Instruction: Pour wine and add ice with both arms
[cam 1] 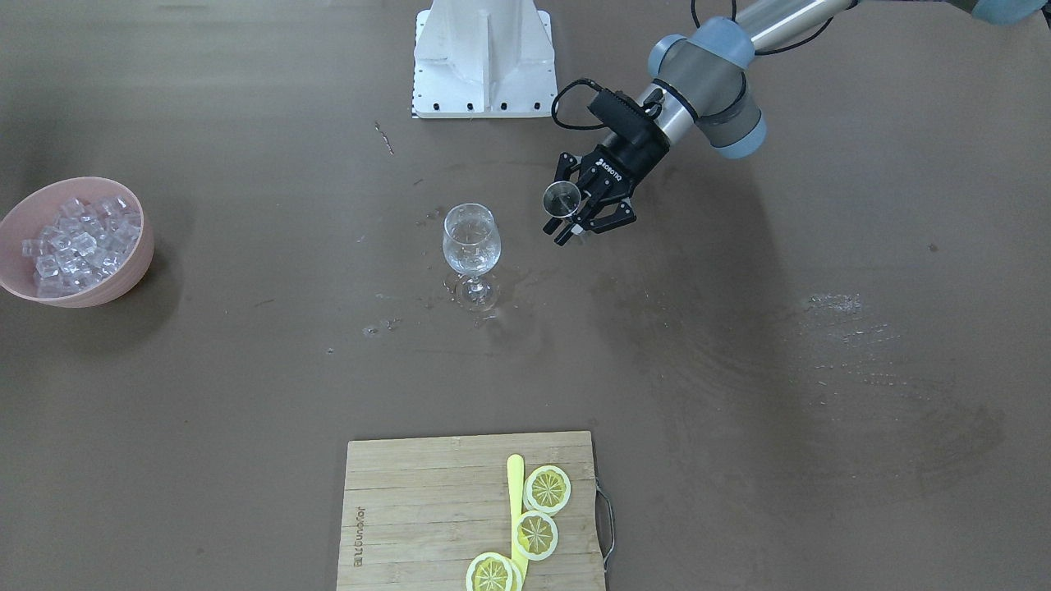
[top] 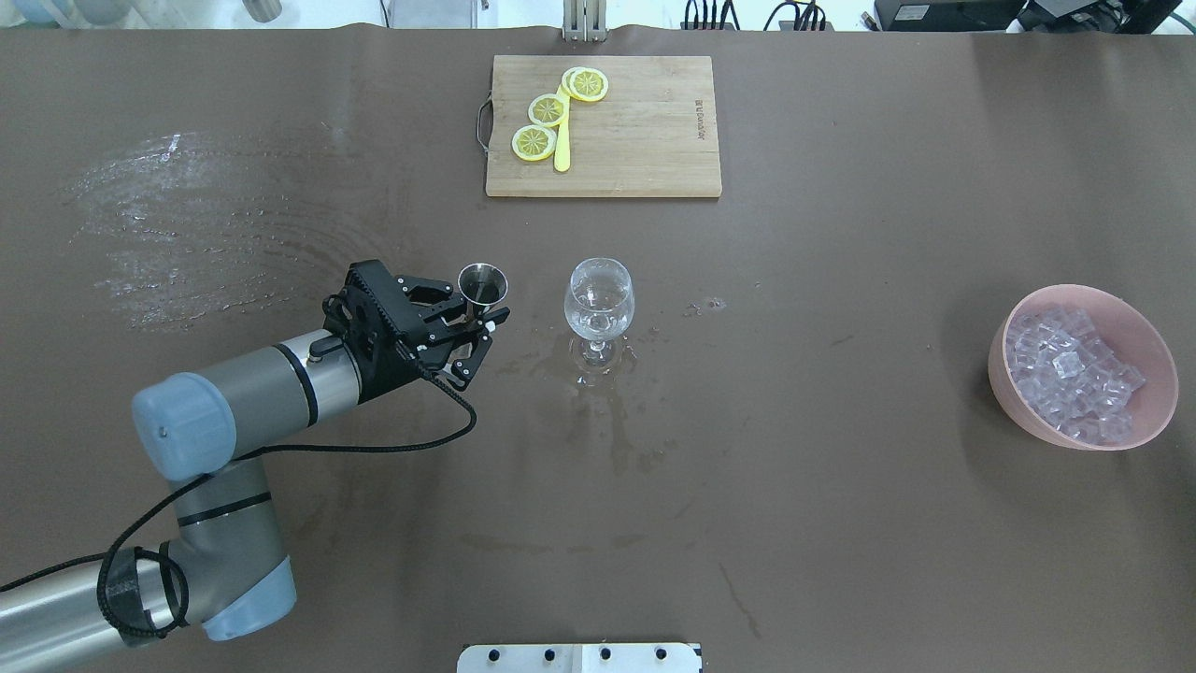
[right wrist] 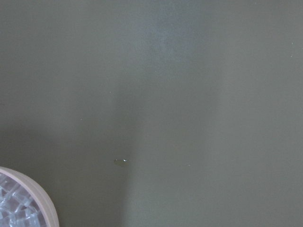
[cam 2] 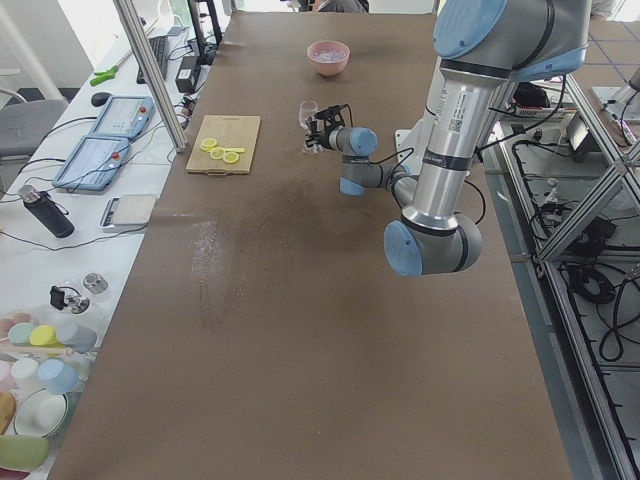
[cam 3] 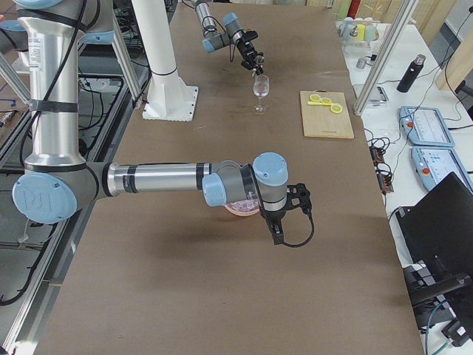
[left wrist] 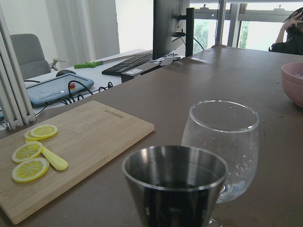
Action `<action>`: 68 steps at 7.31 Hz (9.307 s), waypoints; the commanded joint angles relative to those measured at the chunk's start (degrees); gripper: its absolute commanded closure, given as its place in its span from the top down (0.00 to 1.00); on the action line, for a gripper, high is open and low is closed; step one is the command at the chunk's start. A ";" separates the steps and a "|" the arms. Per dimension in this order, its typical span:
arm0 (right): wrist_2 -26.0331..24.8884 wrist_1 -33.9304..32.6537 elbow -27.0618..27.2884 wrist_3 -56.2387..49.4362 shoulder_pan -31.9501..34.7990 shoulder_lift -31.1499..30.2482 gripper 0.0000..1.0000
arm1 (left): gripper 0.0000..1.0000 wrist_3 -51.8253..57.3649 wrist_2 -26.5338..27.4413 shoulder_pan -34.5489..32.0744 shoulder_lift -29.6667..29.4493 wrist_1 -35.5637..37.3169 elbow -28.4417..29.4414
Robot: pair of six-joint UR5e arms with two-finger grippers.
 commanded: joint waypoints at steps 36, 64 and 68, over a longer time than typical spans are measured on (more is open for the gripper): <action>0.77 0.00 0.00 0.35 0.09 -1.92 1.00 | 0.00 12.14 -1.75 0.97 -23.00 80.64 -15.42; 0.86 0.00 -0.44 0.26 0.09 -1.92 1.00 | 0.00 15.92 9.94 2.47 -38.73 110.36 -8.73; 0.86 0.00 -0.35 0.35 0.09 -1.84 1.00 | 0.00 20.32 6.02 -0.76 -32.94 99.21 -15.33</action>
